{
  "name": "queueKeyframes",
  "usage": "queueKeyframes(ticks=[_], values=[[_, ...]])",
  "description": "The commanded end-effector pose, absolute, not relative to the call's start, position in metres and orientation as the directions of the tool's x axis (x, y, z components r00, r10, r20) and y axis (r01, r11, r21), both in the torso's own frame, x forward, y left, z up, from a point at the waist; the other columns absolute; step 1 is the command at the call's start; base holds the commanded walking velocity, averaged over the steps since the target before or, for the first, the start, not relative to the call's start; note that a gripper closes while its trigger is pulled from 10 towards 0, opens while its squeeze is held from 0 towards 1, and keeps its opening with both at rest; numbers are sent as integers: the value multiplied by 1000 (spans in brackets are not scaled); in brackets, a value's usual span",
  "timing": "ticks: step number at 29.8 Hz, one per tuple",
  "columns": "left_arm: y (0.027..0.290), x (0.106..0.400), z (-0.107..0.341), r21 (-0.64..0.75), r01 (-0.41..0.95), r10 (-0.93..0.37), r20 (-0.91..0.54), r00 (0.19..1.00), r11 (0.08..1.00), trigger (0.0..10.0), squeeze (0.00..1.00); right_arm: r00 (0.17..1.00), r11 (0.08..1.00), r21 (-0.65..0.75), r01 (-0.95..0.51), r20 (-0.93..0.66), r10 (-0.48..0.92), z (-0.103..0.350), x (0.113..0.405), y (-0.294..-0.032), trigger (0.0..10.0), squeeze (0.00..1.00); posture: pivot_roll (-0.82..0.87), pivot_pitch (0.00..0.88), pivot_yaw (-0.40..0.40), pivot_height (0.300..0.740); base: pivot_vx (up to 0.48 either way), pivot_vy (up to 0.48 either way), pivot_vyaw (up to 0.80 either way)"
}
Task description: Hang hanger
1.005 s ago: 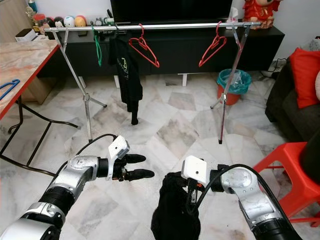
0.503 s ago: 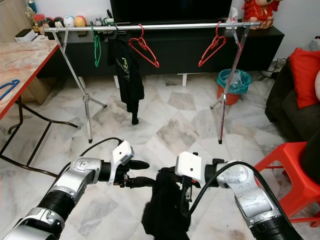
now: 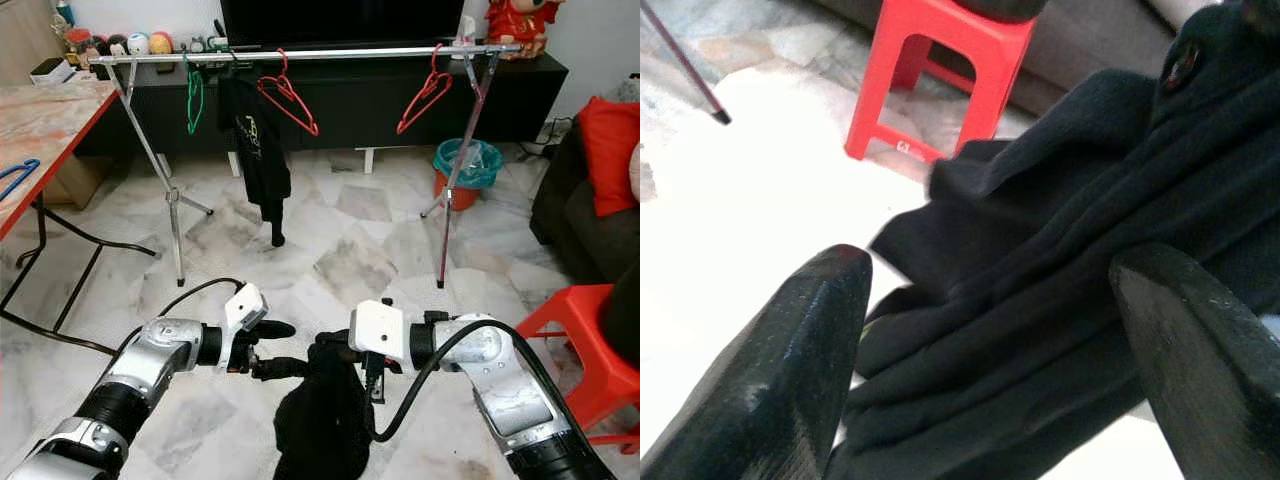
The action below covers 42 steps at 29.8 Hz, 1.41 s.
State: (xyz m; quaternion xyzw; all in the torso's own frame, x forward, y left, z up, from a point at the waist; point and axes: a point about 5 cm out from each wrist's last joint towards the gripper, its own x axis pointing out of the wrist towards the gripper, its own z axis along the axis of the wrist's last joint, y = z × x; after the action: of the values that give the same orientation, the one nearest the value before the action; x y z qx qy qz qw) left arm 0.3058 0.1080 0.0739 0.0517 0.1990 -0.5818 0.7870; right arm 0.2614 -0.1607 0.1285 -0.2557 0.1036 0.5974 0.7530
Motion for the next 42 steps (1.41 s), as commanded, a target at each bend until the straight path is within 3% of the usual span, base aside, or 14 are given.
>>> queueKeyframes(ticks=[1, 8, 15, 31, 32, 38, 42], values=[[116, 304, 69, -153, 931, -882, -399, 250, 333, 10000, 1000, 260, 136, -285, -949, -465, 846, 132, 260, -159, 10000, 0, -94, 0, 37, 740, 0, 0, 0], [129, 298, 74, -200, 939, -910, -366, 195, 281, 10000, 1000, 261, 139, -275, -951, -477, 840, 131, 258, -162, 10000, 0, -90, 0, 36, 740, 0, 0, 0], [119, 293, 85, -240, 951, -950, -288, 122, 195, 10000, 1000, 260, 137, -275, -952, -483, 836, 130, 260, -159, 10000, 0, -86, 0, 33, 740, 0, 0, 0], [107, 290, 93, -215, 964, -959, -268, 96, 157, 10000, 1000, 288, 151, -314, -937, -454, 844, 133, 266, -145, 10000, 0, -79, 0, 32, 740, 0, 0, 0], [106, 291, 93, -208, 965, -957, -273, 97, 157, 10000, 0, 291, 150, -323, -935, -452, 843, 134, 267, -143, 10000, 0, -79, 0, 32, 740, 0, 0, 0], [101, 287, 94, -238, 963, -964, -259, 61, 125, 10000, 0, 356, 186, -384, -904, -438, 825, 139, 276, -138, 10000, 0, -82, 0, 34, 740, 0, 0, 0], [98, 286, 95, -237, 964, -964, -259, 58, 122, 10000, 0, 341, 165, -393, -905, -436, 833, 141, 274, -131, 10000, 0, -77, 0, 32, 740, 0, 0, 0]])
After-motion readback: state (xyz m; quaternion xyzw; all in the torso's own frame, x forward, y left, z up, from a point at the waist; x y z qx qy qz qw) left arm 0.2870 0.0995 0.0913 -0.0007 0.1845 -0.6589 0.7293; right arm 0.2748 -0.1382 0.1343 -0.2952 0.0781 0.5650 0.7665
